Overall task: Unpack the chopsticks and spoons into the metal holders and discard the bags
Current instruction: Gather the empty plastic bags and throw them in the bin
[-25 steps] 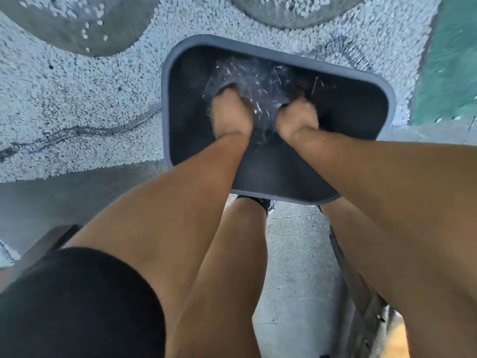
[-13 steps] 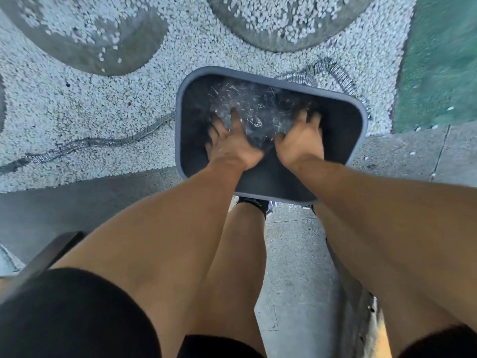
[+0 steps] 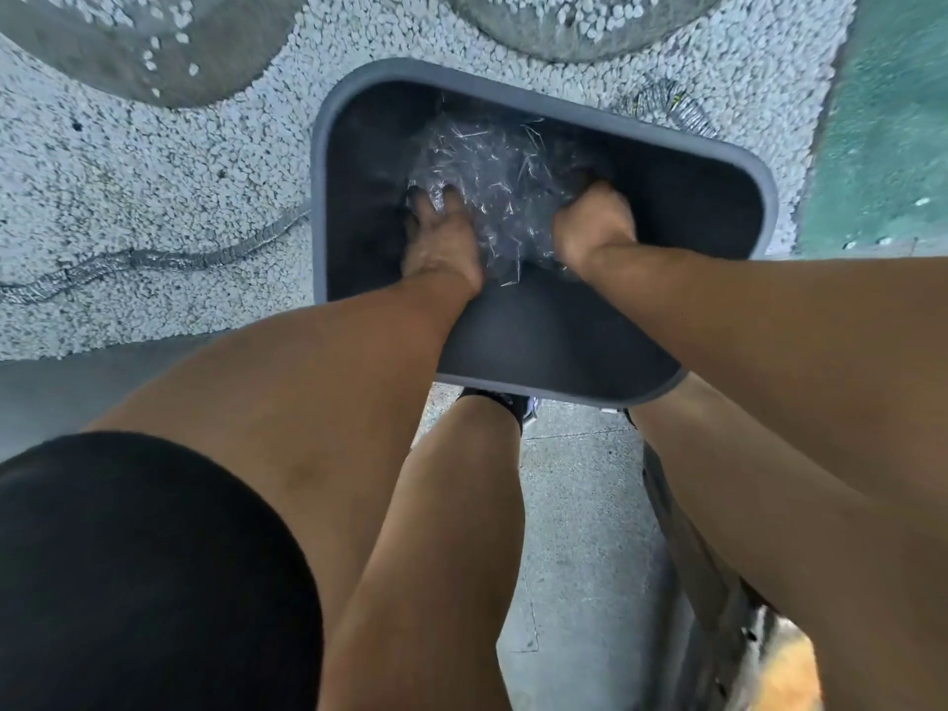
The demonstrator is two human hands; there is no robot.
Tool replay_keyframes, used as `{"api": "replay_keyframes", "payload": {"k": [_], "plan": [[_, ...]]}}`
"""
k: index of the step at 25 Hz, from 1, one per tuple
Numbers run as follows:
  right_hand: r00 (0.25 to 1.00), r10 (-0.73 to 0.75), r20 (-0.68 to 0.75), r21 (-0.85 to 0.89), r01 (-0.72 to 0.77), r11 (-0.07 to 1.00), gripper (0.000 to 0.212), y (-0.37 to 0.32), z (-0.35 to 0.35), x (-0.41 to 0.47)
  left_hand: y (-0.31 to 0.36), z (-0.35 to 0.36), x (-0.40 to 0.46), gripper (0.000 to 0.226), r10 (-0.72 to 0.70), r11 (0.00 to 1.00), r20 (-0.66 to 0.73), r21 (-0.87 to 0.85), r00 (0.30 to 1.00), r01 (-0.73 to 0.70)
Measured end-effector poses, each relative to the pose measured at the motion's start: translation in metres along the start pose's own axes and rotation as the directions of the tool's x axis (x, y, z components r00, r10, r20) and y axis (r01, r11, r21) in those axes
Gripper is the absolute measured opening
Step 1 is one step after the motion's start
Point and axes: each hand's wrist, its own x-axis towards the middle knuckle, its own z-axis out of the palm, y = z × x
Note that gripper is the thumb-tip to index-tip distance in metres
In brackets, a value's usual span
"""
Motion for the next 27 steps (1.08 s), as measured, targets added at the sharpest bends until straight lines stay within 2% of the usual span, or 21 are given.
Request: {"api": "replay_keyframes", "payload": {"k": [2,4,6,9,12,15,17,27], "plan": [[0.998,0.019,-0.065,0.024,-0.017,1.000,0.038,0.001,-0.014,-0.028,0.000,-0.019,-0.028,0.115,-0.016,0.998,0.086,-0.058,0.996,0.021],[0.997,0.004,-0.071,0.025,-0.002,1.000,0.038,0.003,-0.031,-0.066,0.005,-0.042,-0.071,0.118,-0.004,0.990,0.089,-0.143,0.996,0.017],[0.999,-0.040,-0.007,-0.024,0.040,0.999,0.035,0.004,-0.053,-0.110,0.009,-0.064,-0.111,0.105,-0.007,0.972,0.051,-0.236,0.999,0.019],[0.986,-0.105,0.129,-0.219,0.132,0.967,0.033,0.000,-0.081,-0.174,0.014,-0.091,-0.182,0.079,-0.047,0.982,0.077,-0.176,0.996,0.060],[0.982,-0.085,0.171,-0.348,0.141,0.927,0.031,0.000,-0.107,-0.235,0.014,-0.108,-0.245,0.051,-0.009,0.984,0.098,-0.178,0.995,0.026],[0.972,-0.113,0.207,-0.415,0.192,0.889,0.031,-0.008,-0.132,-0.299,0.005,-0.129,-0.311,0.042,0.061,0.990,0.134,-0.136,0.989,-0.043],[0.965,-0.115,0.235,-0.425,0.208,0.881,0.033,-0.015,-0.147,-0.341,-0.007,-0.140,-0.354,0.039,0.069,0.985,0.142,-0.168,0.987,-0.044],[0.955,-0.186,0.229,-0.495,0.279,0.823,0.032,-0.039,-0.193,-0.485,-0.041,-0.214,-0.490,0.043,0.155,0.928,0.004,-0.343,0.988,-0.144]]}}
